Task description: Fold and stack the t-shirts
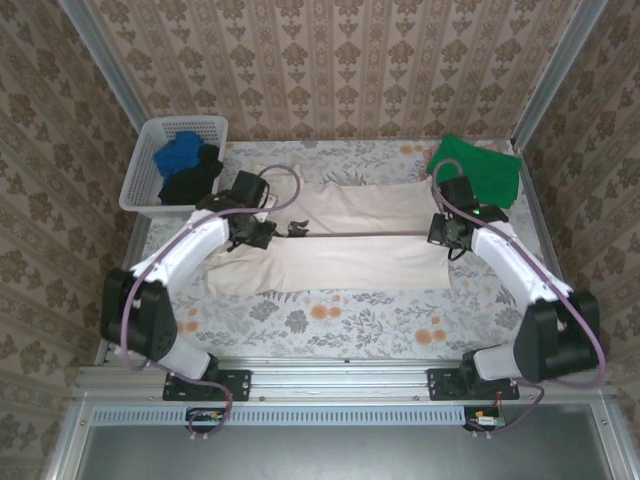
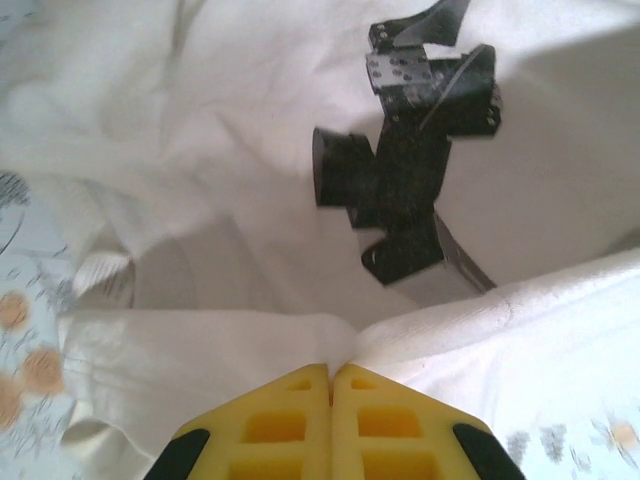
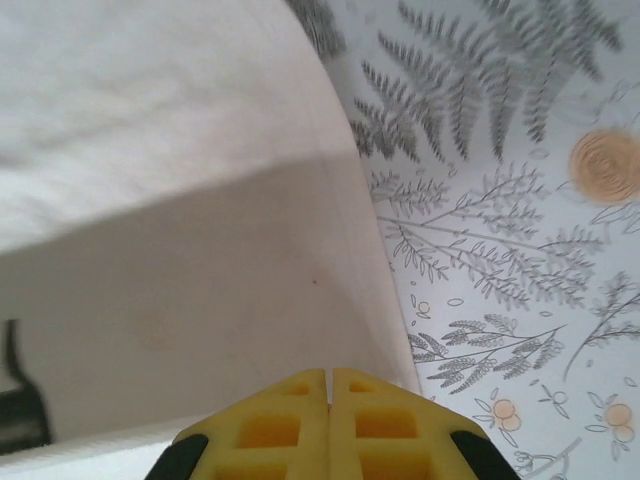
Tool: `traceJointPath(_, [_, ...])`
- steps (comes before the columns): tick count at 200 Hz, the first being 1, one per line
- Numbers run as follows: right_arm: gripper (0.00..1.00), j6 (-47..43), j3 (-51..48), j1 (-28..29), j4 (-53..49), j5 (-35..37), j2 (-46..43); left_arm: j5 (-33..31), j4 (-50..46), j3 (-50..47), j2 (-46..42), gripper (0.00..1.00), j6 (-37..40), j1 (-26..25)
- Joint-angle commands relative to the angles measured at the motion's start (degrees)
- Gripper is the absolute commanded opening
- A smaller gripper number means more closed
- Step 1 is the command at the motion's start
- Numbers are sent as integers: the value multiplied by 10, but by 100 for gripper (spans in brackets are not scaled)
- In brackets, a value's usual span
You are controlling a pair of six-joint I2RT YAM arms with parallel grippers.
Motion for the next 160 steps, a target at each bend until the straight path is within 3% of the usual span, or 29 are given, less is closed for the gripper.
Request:
traceJointPath(1, [0,15,-32,5,-49,-24,-51,-5,-35,-36,-81,0,-11,-5])
traceJointPath(59, [0,77,-85,22,-137,-40,-173,-8,-57,-123,-167,0,-83,-80])
traceJointPath(89, [0,87,-107,23,-140,-35,-211,-22,-50,-133,-169,0,-86,-89])
traceJointPath(111, [0,78,-110,19,-96,-15,-171,-35,-18,-121,-116,0,-69,-84])
traceJointPath(160, [0,28,-59,2,14,14,23,-101,-38,-8,80,0,-34,-73])
